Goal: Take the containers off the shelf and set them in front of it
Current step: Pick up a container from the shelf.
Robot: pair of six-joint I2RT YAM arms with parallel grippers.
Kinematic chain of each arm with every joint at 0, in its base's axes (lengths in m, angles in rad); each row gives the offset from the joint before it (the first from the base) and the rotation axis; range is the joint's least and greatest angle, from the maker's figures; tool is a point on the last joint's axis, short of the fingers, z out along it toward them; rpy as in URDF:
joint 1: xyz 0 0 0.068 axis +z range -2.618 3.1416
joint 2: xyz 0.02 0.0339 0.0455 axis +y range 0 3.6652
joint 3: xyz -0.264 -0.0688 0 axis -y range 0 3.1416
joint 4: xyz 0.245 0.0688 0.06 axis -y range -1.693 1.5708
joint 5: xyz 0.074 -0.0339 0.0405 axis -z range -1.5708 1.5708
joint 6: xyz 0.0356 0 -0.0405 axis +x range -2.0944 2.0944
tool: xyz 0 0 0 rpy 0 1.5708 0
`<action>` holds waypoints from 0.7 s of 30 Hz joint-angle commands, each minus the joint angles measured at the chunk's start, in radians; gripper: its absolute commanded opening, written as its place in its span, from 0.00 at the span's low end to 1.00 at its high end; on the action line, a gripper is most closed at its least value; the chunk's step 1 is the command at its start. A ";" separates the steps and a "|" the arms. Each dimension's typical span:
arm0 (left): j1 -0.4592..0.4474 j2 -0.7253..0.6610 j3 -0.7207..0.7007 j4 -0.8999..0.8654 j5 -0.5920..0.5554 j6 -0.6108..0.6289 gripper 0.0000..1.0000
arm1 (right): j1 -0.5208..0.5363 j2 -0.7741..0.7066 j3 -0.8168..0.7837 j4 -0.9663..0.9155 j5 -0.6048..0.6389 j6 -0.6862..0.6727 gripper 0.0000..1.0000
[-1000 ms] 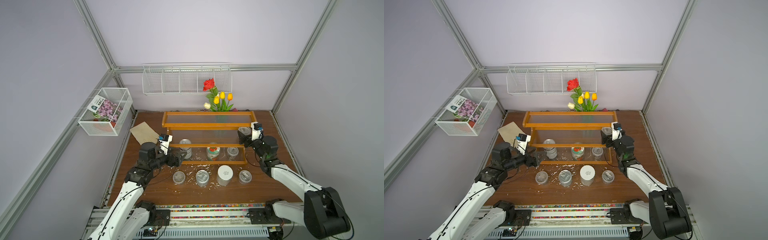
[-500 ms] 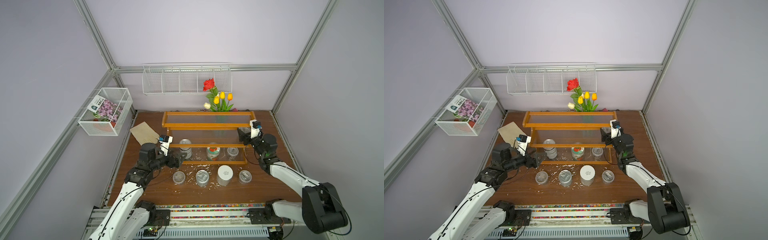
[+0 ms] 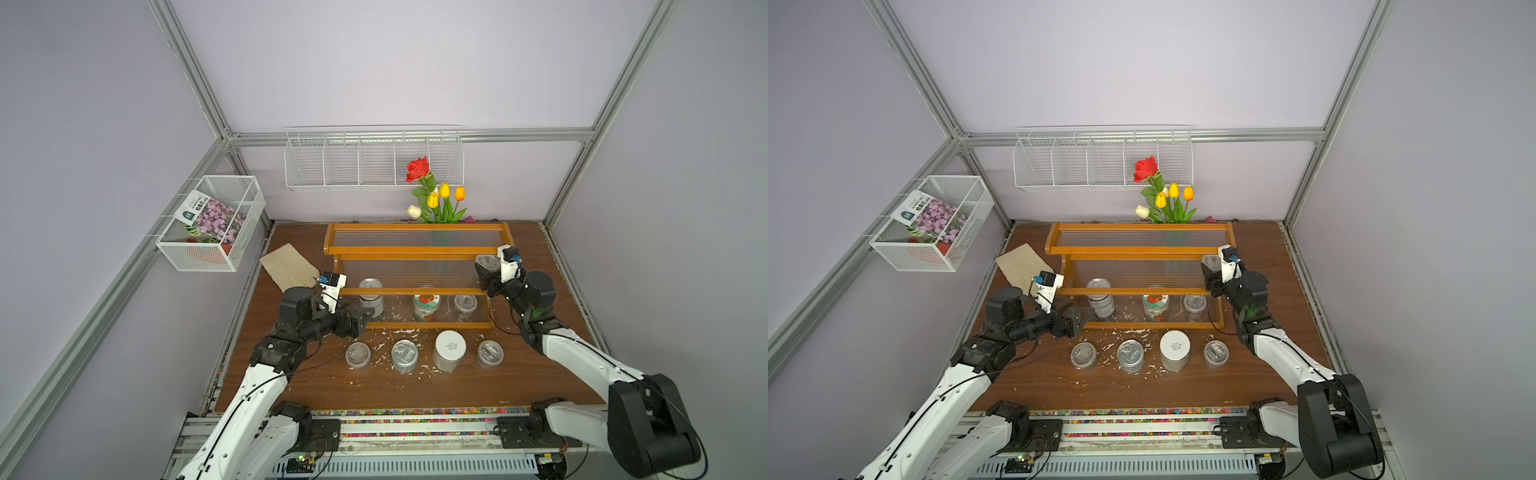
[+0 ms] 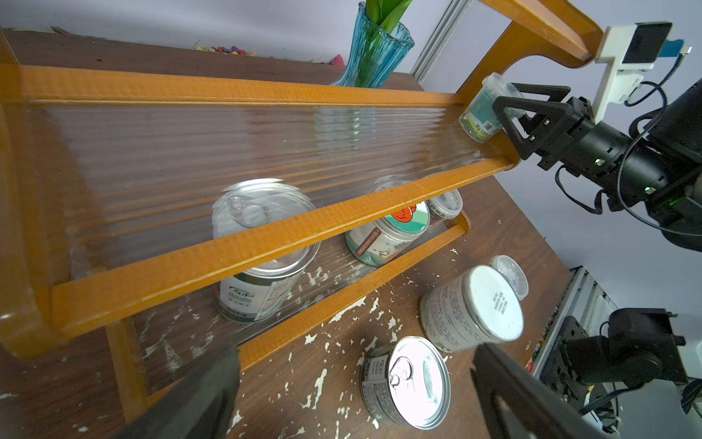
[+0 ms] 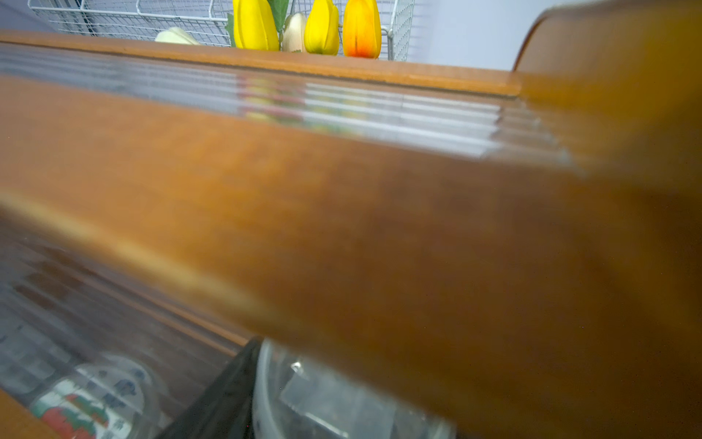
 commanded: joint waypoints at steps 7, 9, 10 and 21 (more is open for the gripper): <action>0.006 0.009 -0.004 -0.003 0.018 0.011 0.99 | -0.004 -0.061 -0.022 -0.026 -0.045 0.000 0.58; 0.006 0.012 -0.001 -0.002 0.017 0.012 0.99 | -0.003 -0.086 -0.029 -0.042 -0.066 0.001 0.57; 0.006 0.015 0.001 -0.001 0.018 0.012 0.99 | -0.003 -0.102 -0.032 -0.051 -0.082 0.004 0.57; 0.009 0.060 0.050 -0.015 0.029 0.040 0.99 | 0.054 -0.334 -0.068 -0.240 -0.222 0.027 0.56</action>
